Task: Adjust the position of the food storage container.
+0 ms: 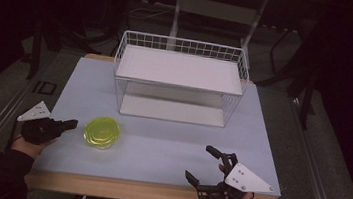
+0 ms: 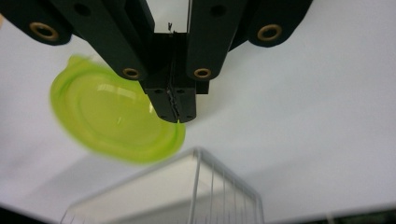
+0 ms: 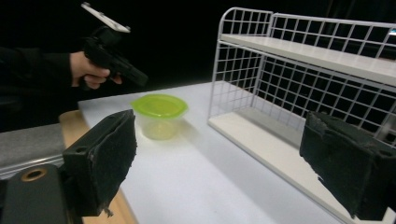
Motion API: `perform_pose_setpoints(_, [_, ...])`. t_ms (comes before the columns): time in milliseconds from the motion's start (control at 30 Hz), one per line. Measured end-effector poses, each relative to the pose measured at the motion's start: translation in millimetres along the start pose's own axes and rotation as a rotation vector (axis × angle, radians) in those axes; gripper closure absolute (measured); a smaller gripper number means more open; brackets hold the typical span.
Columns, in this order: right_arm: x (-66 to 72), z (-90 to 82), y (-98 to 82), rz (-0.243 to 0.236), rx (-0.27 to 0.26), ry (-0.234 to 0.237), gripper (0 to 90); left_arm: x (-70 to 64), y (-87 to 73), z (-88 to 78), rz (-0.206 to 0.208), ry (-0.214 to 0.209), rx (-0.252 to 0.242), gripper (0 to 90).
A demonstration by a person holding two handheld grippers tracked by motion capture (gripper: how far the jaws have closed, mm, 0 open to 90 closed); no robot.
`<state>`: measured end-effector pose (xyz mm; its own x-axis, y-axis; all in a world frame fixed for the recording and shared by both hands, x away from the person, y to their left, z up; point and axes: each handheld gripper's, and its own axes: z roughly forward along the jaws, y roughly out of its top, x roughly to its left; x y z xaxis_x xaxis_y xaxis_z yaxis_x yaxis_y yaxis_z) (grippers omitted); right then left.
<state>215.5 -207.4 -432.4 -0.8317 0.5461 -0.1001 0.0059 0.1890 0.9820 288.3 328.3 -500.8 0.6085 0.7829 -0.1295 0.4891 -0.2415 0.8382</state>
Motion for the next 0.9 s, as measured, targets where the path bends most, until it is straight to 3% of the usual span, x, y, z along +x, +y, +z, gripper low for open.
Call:
perform_pose_setpoints(67, [0.1,0.1,-0.1,0.0,0.001,-0.004,10.6,0.4,-0.9,2.1,-0.003,0.004,0.015,90.0])
perform_pose_setpoints(167, [0.9,0.3,-0.1,-0.006,0.006,-0.002,10.6,1.1,-4.2,13.1,-0.015,0.0,0.082,90.0])
perform_pose_setpoints(300, [1.6,0.4,-0.5,-0.012,0.012,0.001,10.7,-1.7,-5.3,23.1,-0.01,-0.025,0.13,90.0])
perform_pose_setpoints(633, [0.8,-1.7,-0.6,-0.004,0.012,0.0,10.7,-4.9,-0.7,39.7,-0.026,-0.068,0.158,90.0])
perform_pose_setpoints(900, [0.6,-3.5,-0.6,-0.007,0.011,-0.005,10.7,-19.1,10.1,59.1,0.006,-0.125,0.162,90.0])
